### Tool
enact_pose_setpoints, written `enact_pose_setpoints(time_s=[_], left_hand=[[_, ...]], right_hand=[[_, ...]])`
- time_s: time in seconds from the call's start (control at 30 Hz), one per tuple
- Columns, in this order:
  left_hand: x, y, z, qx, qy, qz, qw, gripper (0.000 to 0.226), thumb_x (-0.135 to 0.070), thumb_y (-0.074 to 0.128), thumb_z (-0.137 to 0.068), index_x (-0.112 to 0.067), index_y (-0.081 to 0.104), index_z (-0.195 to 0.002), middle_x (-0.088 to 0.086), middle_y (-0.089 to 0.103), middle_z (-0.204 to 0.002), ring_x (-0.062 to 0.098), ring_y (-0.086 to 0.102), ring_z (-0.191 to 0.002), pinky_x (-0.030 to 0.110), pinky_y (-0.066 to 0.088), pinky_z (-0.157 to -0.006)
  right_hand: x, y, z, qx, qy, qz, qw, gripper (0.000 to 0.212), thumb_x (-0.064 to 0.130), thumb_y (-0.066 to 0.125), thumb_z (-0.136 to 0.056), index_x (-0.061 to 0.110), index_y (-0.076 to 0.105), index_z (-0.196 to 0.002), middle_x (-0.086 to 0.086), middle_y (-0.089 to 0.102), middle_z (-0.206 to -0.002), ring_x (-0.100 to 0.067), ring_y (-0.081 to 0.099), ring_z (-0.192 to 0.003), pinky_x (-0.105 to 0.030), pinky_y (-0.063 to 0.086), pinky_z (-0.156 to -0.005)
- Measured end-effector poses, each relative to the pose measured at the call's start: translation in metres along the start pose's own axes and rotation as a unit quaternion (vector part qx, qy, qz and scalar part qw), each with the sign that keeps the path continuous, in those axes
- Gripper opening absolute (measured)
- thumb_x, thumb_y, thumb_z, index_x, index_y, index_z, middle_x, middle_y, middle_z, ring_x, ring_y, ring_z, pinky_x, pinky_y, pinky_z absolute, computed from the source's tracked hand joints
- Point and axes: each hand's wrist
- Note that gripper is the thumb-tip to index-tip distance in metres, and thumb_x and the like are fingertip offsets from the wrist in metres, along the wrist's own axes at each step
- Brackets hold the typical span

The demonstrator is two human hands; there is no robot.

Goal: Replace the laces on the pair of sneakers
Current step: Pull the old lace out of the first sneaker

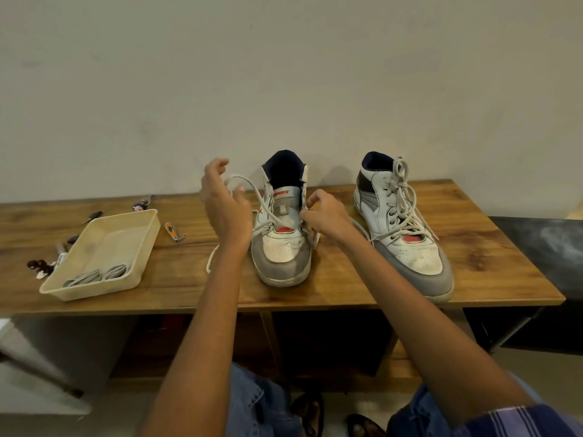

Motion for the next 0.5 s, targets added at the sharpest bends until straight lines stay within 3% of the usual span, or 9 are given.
enact_pose_setpoints(time_s=[0.07, 0.13, 0.23, 0.37, 0.5], left_hand=[[-0.002, 0.006, 0.004, 0.112, 0.095, -0.146, 0.978, 0.046, -0.013, 0.063, -0.085, -0.027, 0.052, -0.128, 0.002, 0.041, -0.14, 0.023, 0.032, -0.131, 0.047, 0.026, -0.109], [-0.005, 0.009, 0.01, 0.233, 0.134, -0.228, 0.936, 0.033, -0.033, 0.064, -0.084, -0.036, 0.062, -0.116, -0.001, 0.029, -0.149, 0.027, 0.017, -0.139, 0.063, 0.009, -0.11], [0.001, 0.013, 0.02, 0.343, 0.121, -0.305, 0.88, 0.024, -0.044, 0.066, -0.079, -0.036, 0.069, -0.102, -0.001, 0.022, -0.152, 0.026, 0.004, -0.142, 0.068, -0.005, -0.105], [0.008, 0.013, 0.021, 0.323, 0.112, -0.304, 0.889, 0.02, -0.038, 0.069, -0.077, -0.03, 0.071, -0.096, -0.003, 0.034, -0.141, 0.021, 0.014, -0.138, 0.066, -0.004, -0.106], [0.01, 0.022, 0.031, 0.213, 0.11, -0.188, 0.952, 0.008, -0.023, 0.07, -0.079, -0.02, 0.075, -0.085, 0.0, 0.051, -0.125, 0.021, 0.038, -0.125, 0.061, 0.007, -0.111]], right_hand=[[0.0, -0.001, 0.0, 0.004, -0.004, 0.002, 1.0, 0.021, 0.026, 0.06, -0.087, 0.02, 0.049, -0.103, 0.001, 0.052, -0.098, -0.019, 0.053, -0.094, -0.036, 0.046, -0.078], [0.0, 0.0, 0.0, 0.004, -0.007, 0.002, 1.0, 0.021, 0.026, 0.06, -0.086, 0.021, 0.048, -0.102, 0.001, 0.053, -0.1, -0.019, 0.052, -0.094, -0.036, 0.045, -0.078], [0.0, 0.002, -0.001, -0.001, -0.005, 0.009, 1.0, 0.02, 0.025, 0.06, -0.085, 0.023, 0.048, -0.1, 0.0, 0.055, -0.1, -0.02, 0.054, -0.094, -0.038, 0.046, -0.078], [-0.001, 0.004, -0.003, -0.001, -0.01, 0.012, 1.0, 0.019, 0.024, 0.059, -0.085, 0.023, 0.047, -0.1, 0.0, 0.056, -0.096, -0.019, 0.055, -0.089, -0.035, 0.045, -0.072], [-0.003, 0.004, -0.005, -0.007, -0.013, 0.016, 1.0, 0.018, 0.023, 0.06, -0.087, 0.023, 0.047, -0.099, -0.001, 0.058, -0.095, -0.02, 0.056, -0.085, -0.035, 0.044, -0.07]])
Point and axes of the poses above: each hand's wrist, its own z-axis away from the middle knuckle, its own y-axis out of the palm, x = y × z
